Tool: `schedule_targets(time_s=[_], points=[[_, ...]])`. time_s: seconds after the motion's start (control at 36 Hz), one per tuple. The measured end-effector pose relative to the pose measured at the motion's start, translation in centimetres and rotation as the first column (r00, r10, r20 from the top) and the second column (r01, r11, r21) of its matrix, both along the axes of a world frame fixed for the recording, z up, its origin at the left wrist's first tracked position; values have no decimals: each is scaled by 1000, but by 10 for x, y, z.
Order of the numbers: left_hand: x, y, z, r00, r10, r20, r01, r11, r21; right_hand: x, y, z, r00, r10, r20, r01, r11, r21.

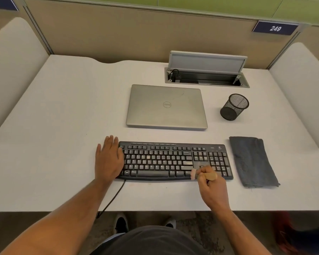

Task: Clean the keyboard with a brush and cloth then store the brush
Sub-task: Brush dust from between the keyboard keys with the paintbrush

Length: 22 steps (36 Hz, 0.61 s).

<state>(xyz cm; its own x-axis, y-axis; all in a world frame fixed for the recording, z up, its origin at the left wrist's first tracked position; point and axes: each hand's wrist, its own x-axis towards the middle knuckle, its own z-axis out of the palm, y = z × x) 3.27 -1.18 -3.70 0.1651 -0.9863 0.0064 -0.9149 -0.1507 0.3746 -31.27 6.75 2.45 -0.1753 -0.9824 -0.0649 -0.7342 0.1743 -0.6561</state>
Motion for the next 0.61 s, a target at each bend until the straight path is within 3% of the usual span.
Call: schedule_targets(time_s=[0.17, 0.28, 0.39, 0.61], points=[[-45, -12, 14, 990, -139, 23, 140, 988, -63, -9, 1, 6, 998, -4, -59, 1, 999, -46], [-84, -14, 20, 946, -316, 66, 319, 947, -32, -8, -6, 13, 1000, -7, 21, 9, 993, -115], [-122, -12, 21, 895, -436, 94, 437, 899, 19, -9, -21, 16, 996, -5, 87, 9, 999, -50], [-165, -11, 21, 861, -491, 132, 477, 870, 125, -38, -58, 27, 961, -92, 260, 109, 993, -54]])
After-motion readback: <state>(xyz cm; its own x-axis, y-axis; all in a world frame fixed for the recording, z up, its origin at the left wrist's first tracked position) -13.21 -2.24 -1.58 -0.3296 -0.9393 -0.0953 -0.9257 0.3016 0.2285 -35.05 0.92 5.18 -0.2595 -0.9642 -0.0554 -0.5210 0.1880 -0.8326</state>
